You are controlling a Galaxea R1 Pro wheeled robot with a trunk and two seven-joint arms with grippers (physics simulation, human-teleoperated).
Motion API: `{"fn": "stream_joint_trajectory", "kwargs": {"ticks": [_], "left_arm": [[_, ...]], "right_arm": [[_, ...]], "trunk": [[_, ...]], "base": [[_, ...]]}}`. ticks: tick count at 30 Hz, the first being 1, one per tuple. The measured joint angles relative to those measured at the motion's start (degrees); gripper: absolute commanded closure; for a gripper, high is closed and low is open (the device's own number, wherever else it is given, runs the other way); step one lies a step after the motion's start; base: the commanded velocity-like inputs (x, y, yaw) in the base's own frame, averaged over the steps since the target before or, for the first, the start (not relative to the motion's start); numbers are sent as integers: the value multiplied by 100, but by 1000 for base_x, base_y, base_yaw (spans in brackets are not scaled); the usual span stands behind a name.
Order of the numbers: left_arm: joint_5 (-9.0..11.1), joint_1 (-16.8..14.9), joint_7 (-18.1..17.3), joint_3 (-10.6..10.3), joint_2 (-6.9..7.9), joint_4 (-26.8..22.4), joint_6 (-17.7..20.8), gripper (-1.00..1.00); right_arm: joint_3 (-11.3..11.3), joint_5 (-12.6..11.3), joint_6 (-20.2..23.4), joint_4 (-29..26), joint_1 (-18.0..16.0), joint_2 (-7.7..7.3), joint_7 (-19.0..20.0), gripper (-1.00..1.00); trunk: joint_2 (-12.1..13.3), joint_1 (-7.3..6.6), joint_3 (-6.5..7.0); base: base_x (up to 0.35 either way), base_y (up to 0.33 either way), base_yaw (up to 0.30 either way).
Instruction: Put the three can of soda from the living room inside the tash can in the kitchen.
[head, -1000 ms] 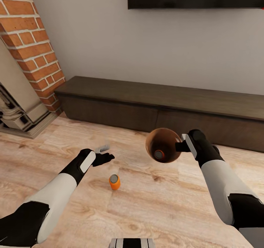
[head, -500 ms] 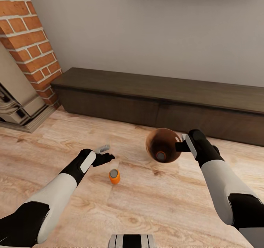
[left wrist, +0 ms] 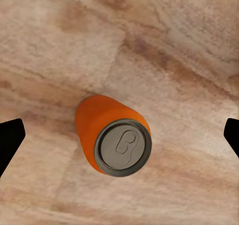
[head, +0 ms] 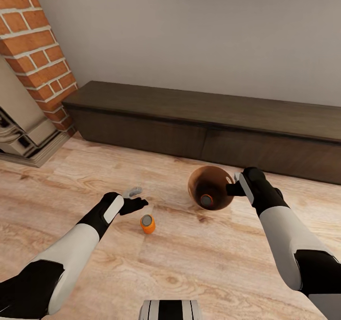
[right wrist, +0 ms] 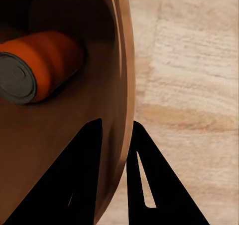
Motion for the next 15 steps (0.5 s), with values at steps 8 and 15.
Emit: {"fn": "stream_joint_trajectory", "kwargs": {"ticks": [8,15], "left_arm": [[-1,5,2,7,4,-5,-4,-100],[-1,14,-4,4,4,-5,-5,-100]], "right_arm": [[103,-43,0,-64,-8,-17,-22,100],[112,-121,0,-122,-7,-51,-17,100]], "trunk": [[-14,9,-173],[-18,-32,-263]], "base": [[0,0,0],[0,0,0]]}}
